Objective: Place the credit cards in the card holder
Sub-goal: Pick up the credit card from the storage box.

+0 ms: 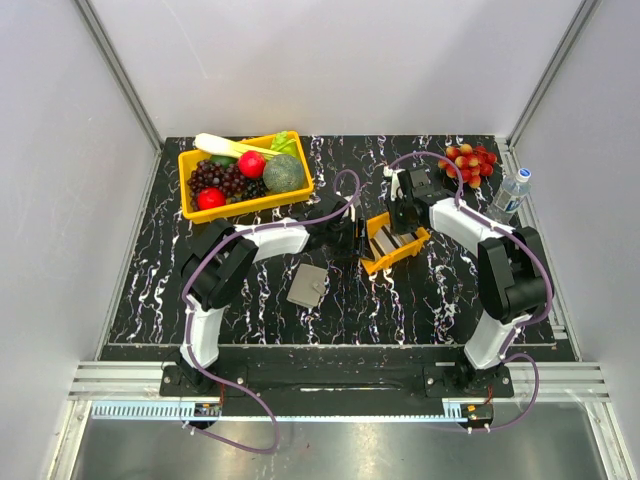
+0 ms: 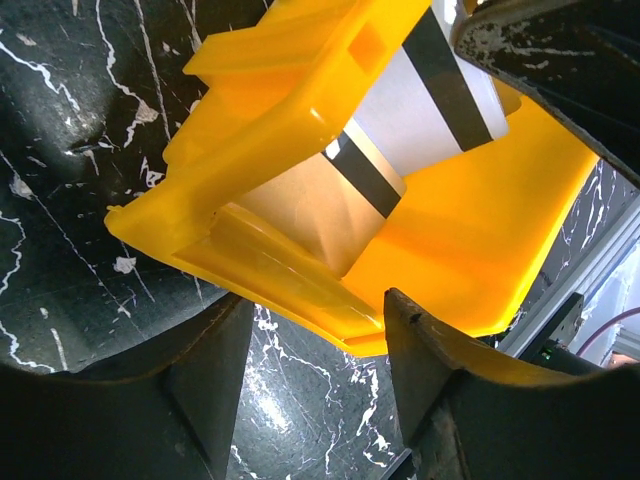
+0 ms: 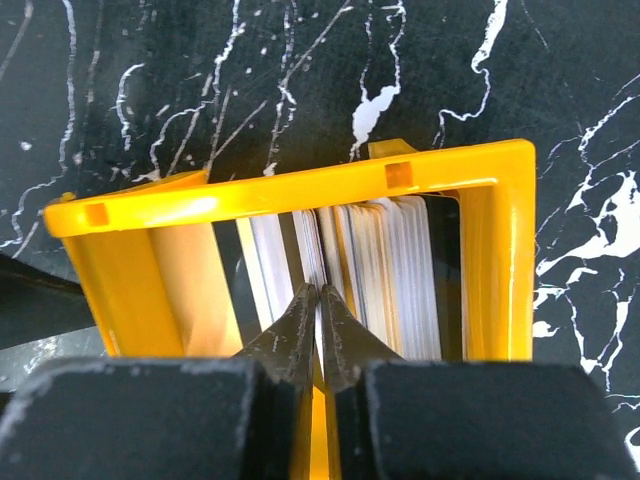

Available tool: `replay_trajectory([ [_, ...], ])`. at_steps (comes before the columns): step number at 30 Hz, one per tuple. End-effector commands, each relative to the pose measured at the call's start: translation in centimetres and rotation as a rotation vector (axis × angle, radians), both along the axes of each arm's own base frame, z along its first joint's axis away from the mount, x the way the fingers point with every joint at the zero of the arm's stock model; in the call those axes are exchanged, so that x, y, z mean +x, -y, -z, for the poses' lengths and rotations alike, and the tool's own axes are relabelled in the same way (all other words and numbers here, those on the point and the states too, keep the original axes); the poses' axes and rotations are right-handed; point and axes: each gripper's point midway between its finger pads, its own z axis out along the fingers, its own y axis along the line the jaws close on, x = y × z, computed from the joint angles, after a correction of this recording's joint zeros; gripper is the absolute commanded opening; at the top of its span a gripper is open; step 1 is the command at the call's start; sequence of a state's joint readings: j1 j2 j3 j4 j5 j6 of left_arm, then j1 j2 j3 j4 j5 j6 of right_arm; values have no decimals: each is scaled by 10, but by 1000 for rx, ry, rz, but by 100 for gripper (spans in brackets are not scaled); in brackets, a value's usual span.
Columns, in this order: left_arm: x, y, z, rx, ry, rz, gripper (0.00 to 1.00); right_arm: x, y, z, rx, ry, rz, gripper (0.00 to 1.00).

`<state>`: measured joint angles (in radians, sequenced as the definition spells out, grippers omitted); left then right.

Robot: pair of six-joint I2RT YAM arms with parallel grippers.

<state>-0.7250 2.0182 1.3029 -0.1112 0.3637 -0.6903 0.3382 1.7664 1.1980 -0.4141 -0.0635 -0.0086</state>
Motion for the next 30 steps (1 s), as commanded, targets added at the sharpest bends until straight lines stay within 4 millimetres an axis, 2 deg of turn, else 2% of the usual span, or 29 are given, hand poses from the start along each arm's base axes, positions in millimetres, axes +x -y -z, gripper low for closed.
replay_trajectory([
  [1, 14, 14, -21, -69, 46, 8, 57, -9, -22, -27, 112, 22, -74, 9],
  [6, 13, 15, -21, -71, 45, 11, 56, -16, -29, -28, 145, -5, -108, 12],
  [12, 15, 14, -22, -72, 47, 6, 55, -16, -26, -16, 124, -37, -97, 16],
  [30, 15, 15, -22, -75, 44, 6, 54, -23, -31, -2, 133, -94, -117, 27],
])
